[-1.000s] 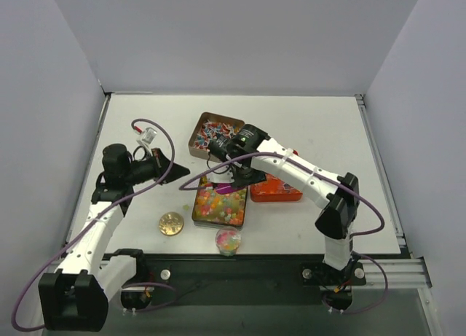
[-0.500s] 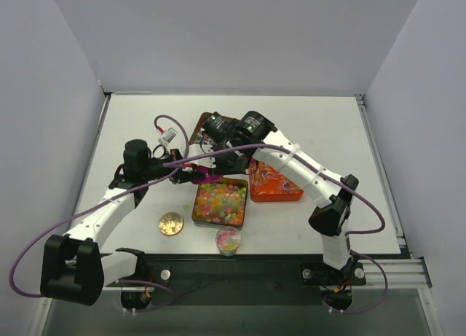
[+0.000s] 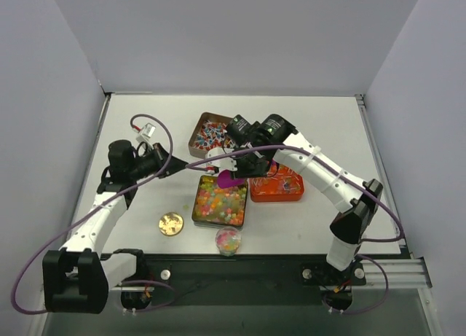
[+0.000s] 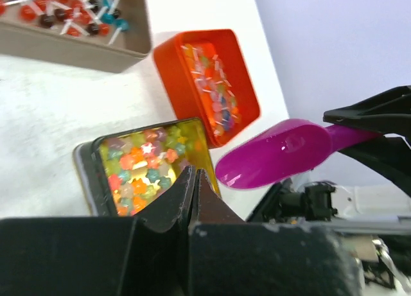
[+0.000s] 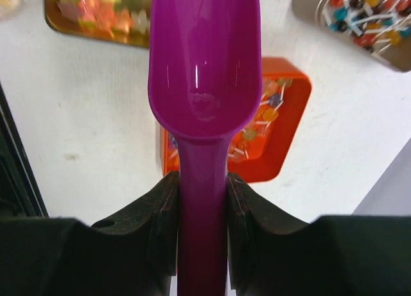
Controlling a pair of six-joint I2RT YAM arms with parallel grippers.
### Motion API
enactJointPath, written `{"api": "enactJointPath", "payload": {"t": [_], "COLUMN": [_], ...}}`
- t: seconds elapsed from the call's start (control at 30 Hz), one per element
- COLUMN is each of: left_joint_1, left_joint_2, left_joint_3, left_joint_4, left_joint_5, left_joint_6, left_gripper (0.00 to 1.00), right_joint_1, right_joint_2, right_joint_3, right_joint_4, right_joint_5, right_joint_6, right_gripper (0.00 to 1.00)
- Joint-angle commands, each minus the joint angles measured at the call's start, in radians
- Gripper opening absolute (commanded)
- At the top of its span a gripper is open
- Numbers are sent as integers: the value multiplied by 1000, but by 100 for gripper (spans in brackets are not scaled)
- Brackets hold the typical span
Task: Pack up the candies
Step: Scoop the fake candies from the storage box.
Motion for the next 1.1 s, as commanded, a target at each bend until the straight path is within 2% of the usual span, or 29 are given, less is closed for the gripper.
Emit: {"api": "enactJointPath", "payload": {"t": [0.0,0.07,0.23,0.57,0.83,1.07], "left_joint_1": [1,3,12,-23,-63,-71], "left_joint_2": [-125,-126,-134,-126,-122,-134], "left_joint_3": [-72,-138,-247,-319,-342,-353], "left_joint_4": [-251,-314,-314,-317,-282,-284], "left_joint_5": [-276,-355,-376,-381,-373,-382], "left_joint_6": [34,2,-60,-195,-227,-227], "left_gripper": [0,0,0,0,0,0], "right_joint_1": [-28,-25,-20,6,57,89], "right_joint_2": [53,76,151,228,295,366], "right_joint_3": [-27,-11,19,-24,-33,-5], "right_joint_4": [-65,-62,-68,-39,-2,26], "right_joint_5": [132,193,261,372,427,468], "right_joint_6": [-105,-150,-216,-337,-314,-204], "right_gripper": [0,0,0,0,0,0]}}
